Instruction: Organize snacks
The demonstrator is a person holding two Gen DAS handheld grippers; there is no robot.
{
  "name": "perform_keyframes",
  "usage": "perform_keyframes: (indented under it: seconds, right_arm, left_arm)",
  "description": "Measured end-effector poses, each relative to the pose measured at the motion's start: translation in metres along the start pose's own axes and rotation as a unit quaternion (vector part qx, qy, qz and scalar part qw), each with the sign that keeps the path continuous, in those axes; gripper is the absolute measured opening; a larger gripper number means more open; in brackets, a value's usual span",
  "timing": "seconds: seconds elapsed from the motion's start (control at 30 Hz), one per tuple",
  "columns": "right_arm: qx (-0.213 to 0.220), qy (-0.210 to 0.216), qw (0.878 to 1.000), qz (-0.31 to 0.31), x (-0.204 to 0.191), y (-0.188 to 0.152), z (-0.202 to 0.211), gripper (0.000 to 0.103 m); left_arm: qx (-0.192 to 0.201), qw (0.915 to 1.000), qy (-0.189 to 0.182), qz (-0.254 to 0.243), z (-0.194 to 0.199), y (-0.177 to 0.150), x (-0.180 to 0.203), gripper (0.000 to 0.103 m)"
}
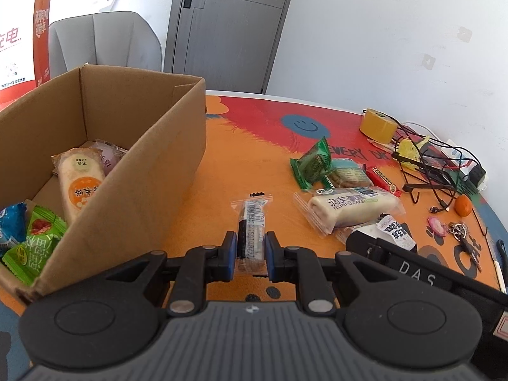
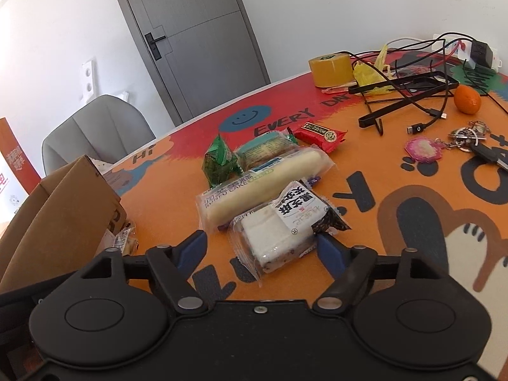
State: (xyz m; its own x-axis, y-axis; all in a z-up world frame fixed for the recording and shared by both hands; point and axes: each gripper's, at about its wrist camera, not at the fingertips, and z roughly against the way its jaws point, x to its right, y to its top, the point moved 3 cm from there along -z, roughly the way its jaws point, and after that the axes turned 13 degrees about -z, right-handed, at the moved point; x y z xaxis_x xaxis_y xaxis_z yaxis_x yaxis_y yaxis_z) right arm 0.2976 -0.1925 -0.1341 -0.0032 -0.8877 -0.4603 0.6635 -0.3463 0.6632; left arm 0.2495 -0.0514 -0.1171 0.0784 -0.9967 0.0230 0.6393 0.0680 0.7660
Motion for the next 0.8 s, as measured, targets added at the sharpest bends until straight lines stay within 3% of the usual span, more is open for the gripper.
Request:
perform_keyframes:
  seconds: [0.1, 0.27, 0.4, 0.5, 0.57, 0.63, 0.8]
  right_arm:
    - [0.007, -0.013, 1.0, 0.008, -0.004, 0.001, -0.004, 0.087]
    - [0.011, -0.033, 0.999, 0.019, -0.004, -0.001, -0.011, 0.086]
    - [0.026, -0.057, 0.997, 0.045, -0.003, -0.005, -0.008, 0.062]
    - [0.026, -0.045, 0.998, 0.042, 0.003, -0.003, -0.003, 0.036]
    - [0.019, -0.024, 0.999, 0.027, 0.009, -0.002, 0.001, 0.031]
    - [0.017, -0.01, 1.0, 0.021, 0.013, -0.003, 0.005, 0.014]
    - [0.022, 0.0, 1.0, 0.016, 0.019, -0.009, 0.016, 0.011]
  left_arm:
    - [0.0, 1.0, 0.001, 0.001, -0.003, 0.001, 0.002, 0.018]
    - [-0.003, 1.0, 0.004, 0.001, -0.007, 0.001, 0.002, 0.018]
    - [-0.005, 1.0, 0.002, 0.001, -0.008, 0.001, 0.003, 0.018]
    - [-0.004, 1.0, 0.0, 0.001, -0.007, 0.0, 0.003, 0.018]
    - [-0.002, 1.0, -0.001, 0.002, -0.006, 0.0, 0.004, 0.018]
    - [0.001, 1.0, -0.003, 0.0, -0.002, 0.0, 0.005, 0.018]
    - [0.009, 0.9999, -0.005, -0.006, 0.008, -0.002, 0.007, 0.018]
